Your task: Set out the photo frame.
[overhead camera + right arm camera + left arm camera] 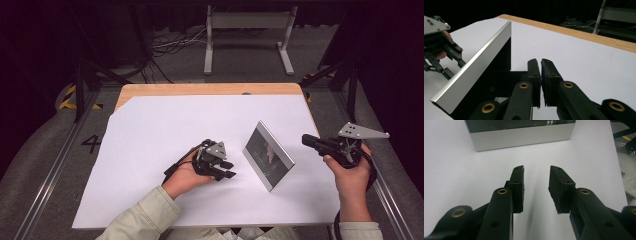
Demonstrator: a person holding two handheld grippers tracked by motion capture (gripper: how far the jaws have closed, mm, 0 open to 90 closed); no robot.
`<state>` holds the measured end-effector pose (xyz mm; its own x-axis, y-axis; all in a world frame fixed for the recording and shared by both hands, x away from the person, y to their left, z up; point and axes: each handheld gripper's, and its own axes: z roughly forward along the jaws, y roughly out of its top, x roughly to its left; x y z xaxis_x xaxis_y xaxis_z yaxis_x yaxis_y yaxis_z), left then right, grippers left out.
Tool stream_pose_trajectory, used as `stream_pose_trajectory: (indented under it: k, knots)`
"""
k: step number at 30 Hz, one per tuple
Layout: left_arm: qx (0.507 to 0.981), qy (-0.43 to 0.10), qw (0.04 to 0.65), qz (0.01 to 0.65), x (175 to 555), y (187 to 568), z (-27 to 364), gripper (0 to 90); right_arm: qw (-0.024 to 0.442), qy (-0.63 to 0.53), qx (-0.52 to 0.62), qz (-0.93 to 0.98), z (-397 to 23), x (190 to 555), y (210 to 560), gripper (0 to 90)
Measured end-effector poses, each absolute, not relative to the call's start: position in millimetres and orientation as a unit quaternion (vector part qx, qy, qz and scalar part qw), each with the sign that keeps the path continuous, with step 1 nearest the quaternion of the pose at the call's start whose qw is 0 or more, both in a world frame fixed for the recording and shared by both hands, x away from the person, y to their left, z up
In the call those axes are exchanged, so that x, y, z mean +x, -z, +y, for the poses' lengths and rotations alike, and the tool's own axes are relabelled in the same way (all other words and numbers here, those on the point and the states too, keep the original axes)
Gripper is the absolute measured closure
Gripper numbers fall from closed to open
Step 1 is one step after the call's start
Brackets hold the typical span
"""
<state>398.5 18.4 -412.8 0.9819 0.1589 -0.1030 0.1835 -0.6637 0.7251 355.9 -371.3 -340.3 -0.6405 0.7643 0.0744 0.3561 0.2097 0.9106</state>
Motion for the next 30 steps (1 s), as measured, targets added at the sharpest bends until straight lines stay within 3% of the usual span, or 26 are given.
stream_pose_trajectory:
  k: [16, 30]
  knots:
    - [0.892, -0.028, 0.421, 0.161, 396.5, 411.1, 83.9, 65.8, 0.168, -0.505, 0.383, 0.755, -365.4, 358.1, 322.6, 81.0]
    - [0.883, -0.036, 0.425, 0.197, 398.8, 416.9, 110.8, 65.6, 0.108, -0.468, 0.44, 0.759, -350.5, 366.5, 291.6, 79.1]
